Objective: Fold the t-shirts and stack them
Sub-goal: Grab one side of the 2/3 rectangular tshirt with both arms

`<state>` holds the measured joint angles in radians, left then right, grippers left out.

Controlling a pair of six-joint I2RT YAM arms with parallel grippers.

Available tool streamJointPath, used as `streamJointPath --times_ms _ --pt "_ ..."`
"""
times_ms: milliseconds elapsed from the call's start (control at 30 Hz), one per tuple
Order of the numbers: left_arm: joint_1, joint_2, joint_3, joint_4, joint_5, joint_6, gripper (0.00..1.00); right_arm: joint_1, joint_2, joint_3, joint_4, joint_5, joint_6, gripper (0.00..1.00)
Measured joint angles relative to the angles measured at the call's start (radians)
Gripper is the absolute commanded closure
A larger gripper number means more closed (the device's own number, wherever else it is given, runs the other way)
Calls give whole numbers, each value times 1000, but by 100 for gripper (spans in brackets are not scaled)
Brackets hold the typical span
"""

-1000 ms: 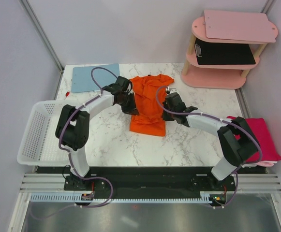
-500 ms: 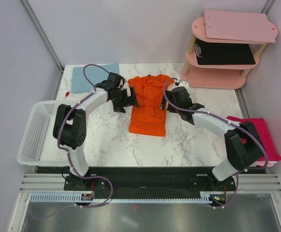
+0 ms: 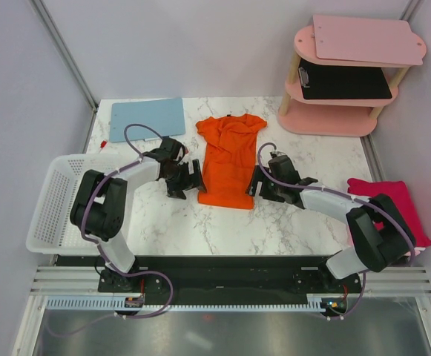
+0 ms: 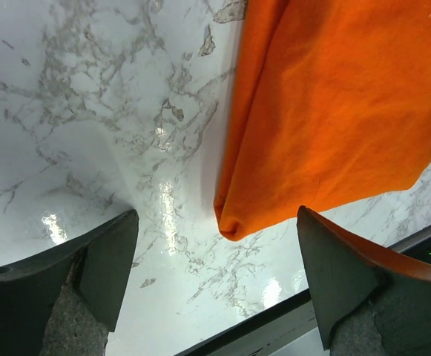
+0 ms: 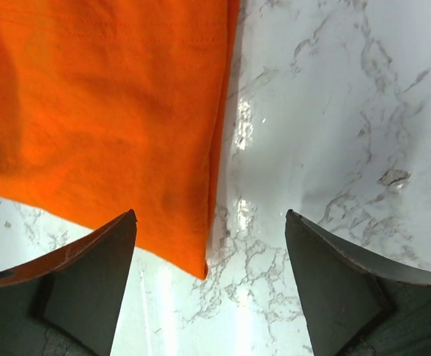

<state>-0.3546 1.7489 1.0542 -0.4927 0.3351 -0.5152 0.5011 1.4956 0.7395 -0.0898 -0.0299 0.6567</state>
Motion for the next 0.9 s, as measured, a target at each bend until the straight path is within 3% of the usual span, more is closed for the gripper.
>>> streamJointPath --times_ms 133,333,433,533,567,633,667,767,900 --pt "0 -10 -21 40 11 -2 9 0 -16 -25 27 -47 29 12" --pt "0 -11 -45 94 34 -14 26 10 -5 -64 77 -119 86 14" --pt "0 -7 -53 108 40 -18 37 31 13 -68 110 -141 107 25" --pt "0 0 -57 112 45 -21 61 60 36 -71 146 -160 128 38" --pt "0 6 -59 114 48 -23 76 71 43 -73 156 -163 136 52" --pt "0 21 -62 114 58 -26 90 88 55 -78 174 -164 146 69" --pt "0 26 -63 114 60 -26 98 95 60 -80 177 -164 153 88" --pt "0 29 -68 115 65 -27 98 111 65 -88 180 -160 168 98" --pt "0 12 -92 130 68 -27 98 119 60 -88 170 -152 174 99"
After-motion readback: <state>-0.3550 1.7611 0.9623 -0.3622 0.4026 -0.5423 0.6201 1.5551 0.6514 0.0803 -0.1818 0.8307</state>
